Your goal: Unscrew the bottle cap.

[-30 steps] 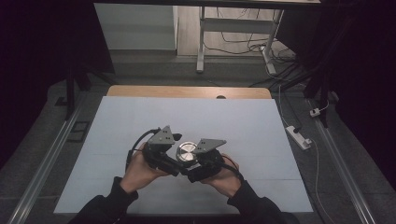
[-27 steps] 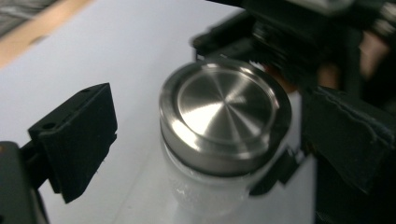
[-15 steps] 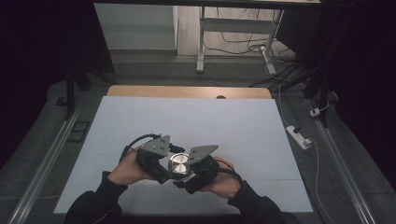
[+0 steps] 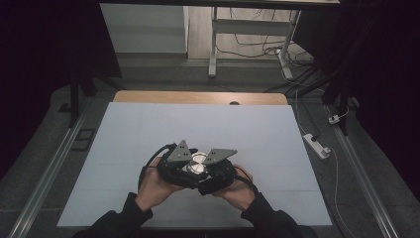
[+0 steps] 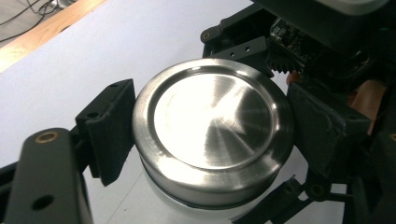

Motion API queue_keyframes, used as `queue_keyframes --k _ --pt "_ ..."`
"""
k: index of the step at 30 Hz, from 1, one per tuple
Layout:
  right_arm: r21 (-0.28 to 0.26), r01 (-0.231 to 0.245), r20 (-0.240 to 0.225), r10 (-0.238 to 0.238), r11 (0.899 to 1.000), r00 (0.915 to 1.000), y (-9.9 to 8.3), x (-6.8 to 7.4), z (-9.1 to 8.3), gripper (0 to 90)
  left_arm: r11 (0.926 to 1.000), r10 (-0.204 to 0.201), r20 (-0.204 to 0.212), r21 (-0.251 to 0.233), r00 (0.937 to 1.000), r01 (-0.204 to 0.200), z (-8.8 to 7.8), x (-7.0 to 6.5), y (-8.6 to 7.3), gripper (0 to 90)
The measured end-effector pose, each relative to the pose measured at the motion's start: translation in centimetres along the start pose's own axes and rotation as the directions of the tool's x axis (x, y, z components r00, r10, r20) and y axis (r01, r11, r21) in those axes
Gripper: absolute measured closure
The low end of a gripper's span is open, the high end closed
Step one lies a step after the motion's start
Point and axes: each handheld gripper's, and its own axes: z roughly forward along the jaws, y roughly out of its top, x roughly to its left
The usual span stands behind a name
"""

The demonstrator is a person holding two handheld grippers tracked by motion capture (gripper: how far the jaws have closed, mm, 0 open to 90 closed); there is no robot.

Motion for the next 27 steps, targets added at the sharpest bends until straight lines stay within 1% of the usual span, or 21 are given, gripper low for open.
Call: queue_keyframes --k 1,3,4,6,7,8,9,11,14,15,16,17,18,20,21,23,25,27 --pt "-0.005 -0.003 -0.003 0.003 1.0 1.0 0.0 0.0 0.0 14.9 1.0 0.002 0.021 0.0 0.9998 -0.002 -0.2 0.2 0.1 15.8" --pt "-0.008 0.009 -0.02 -0.009 1.0 0.9998 0.2 0.2 -0.1 14.9 1.0 0.008 0.074 -0.004 0.9972 -0.008 -0.8 0.8 0.3 7.4" --pt "-0.014 0.015 -0.028 -0.016 1.0 0.9995 0.2 0.2 -0.2 14.9 0.9998 0.018 0.098 0.001 0.9951 -0.018 -1.2 1.1 0.3 5.1" --pt "-0.015 0.032 -0.059 -0.032 0.999 0.9978 0.3 0.3 -0.4 14.9 0.9985 0.054 0.126 0.002 0.9906 -0.055 -2.0 1.6 0.2 4.0" --pt "-0.017 0.04 -0.074 -0.041 0.999 0.9964 0.4 0.4 -0.4 14.9 0.9972 0.073 0.155 0.004 0.9852 -0.075 -2.3 1.8 0.2 3.8" --pt "-0.021 0.048 -0.091 -0.05 0.999 0.9946 0.4 0.5 -0.4 15.0 0.9946 0.102 0.179 0.001 0.9785 -0.104 -2.6 2.0 0.0 5.4" --pt "-0.02 0.058 -0.112 -0.059 0.998 0.992 0.4 0.6 -0.4 14.9 0.9919 0.125 0.195 -0.001 0.9728 -0.127 -2.8 2.1 -0.1 7.2" --pt "-0.02 0.077 -0.145 -0.079 0.997 0.9863 0.5 0.9 -0.4 14.9 0.9873 0.155 0.243 -0.005 0.9574 -0.159 -2.8 2.2 -0.3 9.2" --pt "-0.019 0.121 -0.178 -0.123 0.992 0.9763 0.6 1.5 -0.3 14.9 0.9811 0.188 0.292 -0.009 0.9379 -0.194 -2.5 2.2 -0.6 13.2" --pt "-0.02 0.134 -0.186 -0.135 0.991 0.9731 0.6 1.6 -0.2 14.9 0.9794 0.194 0.299 -0.004 0.9344 -0.202 -2.3 2.2 -0.7 14.9" --pt "-0.019 0.14 -0.191 -0.141 0.99 0.9715 0.6 1.8 -0.2 14.9 0.9784 0.197 0.316 -0.003 0.928 -0.207 -2.2 2.2 -0.7 16.1" --pt "-0.018 0.14 -0.19 -0.14 0.99 0.9717 0.6 1.9 -0.2 14.9 0.9767 0.206 0.32 -0.008 0.9247 -0.215 -2.1 2.1 -0.8 18.9" --pt "-0.018 0.142 -0.187 -0.143 0.99 0.972 0.6 1.9 -0.3 14.9 0.9765 0.208 0.314 -0.013 0.9263 -0.215 -2.1 2.0 -0.9 19.0" --pt "-0.017 0.138 -0.179 -0.139 0.99 0.9741 0.6 1.9 -0.3 14.9 0.9792 0.197 0.295 -0.012 0.9351 -0.203 -2.1 2.0 -0.8 19.7" --pt "-0.021 0.138 -0.169 -0.14 0.99 0.9757 0.6 1.7 -0.3 14.9 0.9814 0.187 0.275 -0.011 0.9429 -0.192 -2.0 1.9 -0.7 19.8" --pt "-0.018 0.116 -0.145 -0.117 0.993 0.9825 0.6 1.5 -0.3 14.9 0.9872 0.156 0.238 -0.007 0.9585 -0.159 -1.7 1.8 -0.6 19.8" --pt "-0.017 0.084 -0.118 -0.086 0.996 0.9893 0.6 1.3 -0.3 14.9 0.9928 0.118 0.195 -0.005 0.9737 -0.12 -1.4 1.6 -0.5 19.9" --pt "-0.013 0.05 -0.093 -0.051 0.999 0.9943 0.5 1.0 -0.3 14.9 0.9969 0.078 0.144 -0.002 0.9865 -0.078 -1.0 1.3 -0.3 20.0"
